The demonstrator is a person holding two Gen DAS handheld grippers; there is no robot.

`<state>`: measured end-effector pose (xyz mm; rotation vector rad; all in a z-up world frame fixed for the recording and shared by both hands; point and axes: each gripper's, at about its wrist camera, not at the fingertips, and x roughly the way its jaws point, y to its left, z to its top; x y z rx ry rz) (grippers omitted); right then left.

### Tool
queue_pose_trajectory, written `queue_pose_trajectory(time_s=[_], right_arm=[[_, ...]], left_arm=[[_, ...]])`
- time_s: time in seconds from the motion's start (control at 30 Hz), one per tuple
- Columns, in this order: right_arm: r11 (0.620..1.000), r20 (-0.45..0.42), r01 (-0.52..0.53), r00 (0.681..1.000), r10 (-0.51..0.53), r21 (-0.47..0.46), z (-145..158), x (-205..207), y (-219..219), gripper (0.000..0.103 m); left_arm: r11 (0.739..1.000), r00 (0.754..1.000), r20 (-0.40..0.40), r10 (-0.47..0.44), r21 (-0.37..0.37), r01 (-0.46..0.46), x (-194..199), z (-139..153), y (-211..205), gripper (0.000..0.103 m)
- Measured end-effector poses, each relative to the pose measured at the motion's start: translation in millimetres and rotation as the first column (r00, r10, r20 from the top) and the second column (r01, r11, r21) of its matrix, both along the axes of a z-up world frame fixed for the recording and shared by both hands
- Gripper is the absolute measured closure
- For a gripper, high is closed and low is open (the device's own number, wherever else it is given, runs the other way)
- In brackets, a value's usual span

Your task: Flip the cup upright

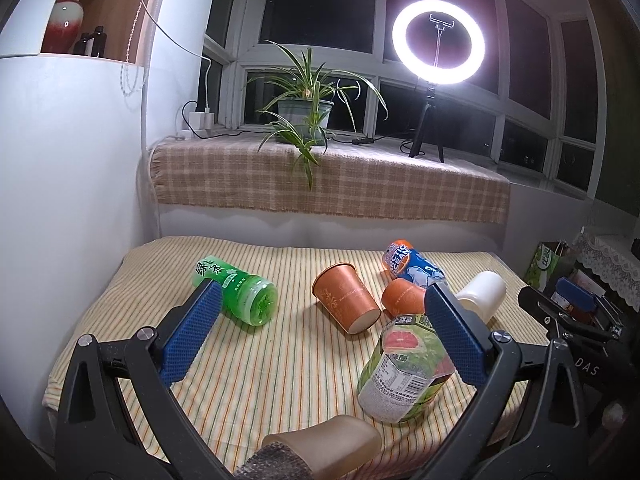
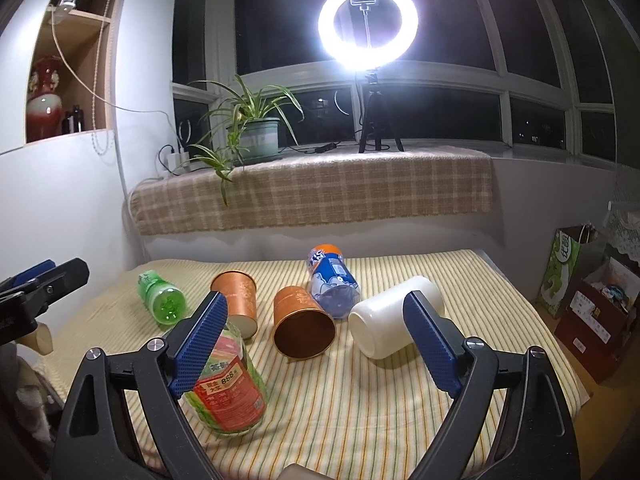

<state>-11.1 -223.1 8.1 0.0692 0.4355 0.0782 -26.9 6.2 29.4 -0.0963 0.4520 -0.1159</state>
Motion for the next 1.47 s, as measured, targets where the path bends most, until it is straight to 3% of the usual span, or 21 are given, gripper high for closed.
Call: queue_pose_trajectory(time_s=[1.27,1.47], right_arm=[[1.0,-0.031,0.0,1.0,0.001,0.013,-5.1,2.8,-1.9,0.013],[1.0,-0.037,-0.008,0.999,0.008,0.01,-6.7,3.8,-0.5,0.013]], left_arm=[[1.0,1.0,0.001,-0.002,0.002,0.002,1.0,0.1,1.9,0.0],[1.0,0.999,0.038,0.004,0.02,-0.005,-1.6,0.2,11.7,0.0]])
